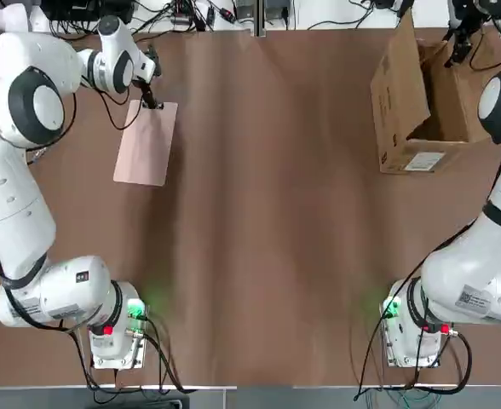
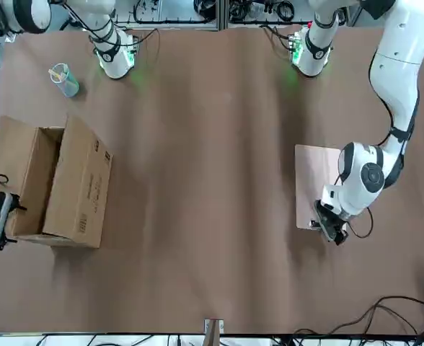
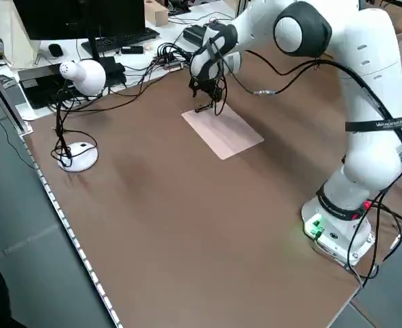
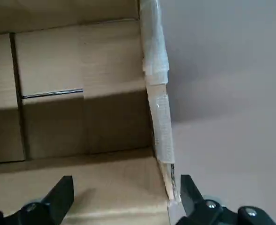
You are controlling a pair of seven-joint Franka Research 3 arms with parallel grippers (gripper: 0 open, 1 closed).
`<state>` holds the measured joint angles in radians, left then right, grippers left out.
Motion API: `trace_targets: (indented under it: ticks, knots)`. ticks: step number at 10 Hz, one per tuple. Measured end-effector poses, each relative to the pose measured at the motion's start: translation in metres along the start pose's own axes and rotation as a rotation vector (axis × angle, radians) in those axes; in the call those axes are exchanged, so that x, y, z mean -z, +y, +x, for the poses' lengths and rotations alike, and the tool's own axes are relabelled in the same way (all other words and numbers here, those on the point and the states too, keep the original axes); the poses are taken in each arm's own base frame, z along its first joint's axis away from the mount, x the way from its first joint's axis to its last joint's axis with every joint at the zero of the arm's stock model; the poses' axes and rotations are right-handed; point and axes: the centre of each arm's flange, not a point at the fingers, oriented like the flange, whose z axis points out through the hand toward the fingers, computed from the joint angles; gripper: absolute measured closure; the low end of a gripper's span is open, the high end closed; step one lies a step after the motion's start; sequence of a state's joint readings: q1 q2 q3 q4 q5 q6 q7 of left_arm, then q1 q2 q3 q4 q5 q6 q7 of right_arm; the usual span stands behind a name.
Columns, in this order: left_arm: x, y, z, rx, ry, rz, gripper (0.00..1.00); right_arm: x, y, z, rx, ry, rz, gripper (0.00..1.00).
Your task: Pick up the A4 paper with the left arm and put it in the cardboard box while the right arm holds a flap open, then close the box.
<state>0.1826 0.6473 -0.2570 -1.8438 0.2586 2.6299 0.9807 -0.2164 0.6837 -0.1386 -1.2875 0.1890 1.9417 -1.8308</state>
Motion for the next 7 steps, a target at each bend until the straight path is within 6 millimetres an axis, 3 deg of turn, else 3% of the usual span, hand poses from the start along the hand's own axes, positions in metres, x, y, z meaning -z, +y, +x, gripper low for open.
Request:
trace_targets:
  ticks: [7]
  knots:
    - [-0.0040, 0.0024, -0.0010, -0.081, -0.041, 0.019, 0.00, -0.0044, 0.0085, 0.0109, 0.051, -0.010, -0.035, 0.03]
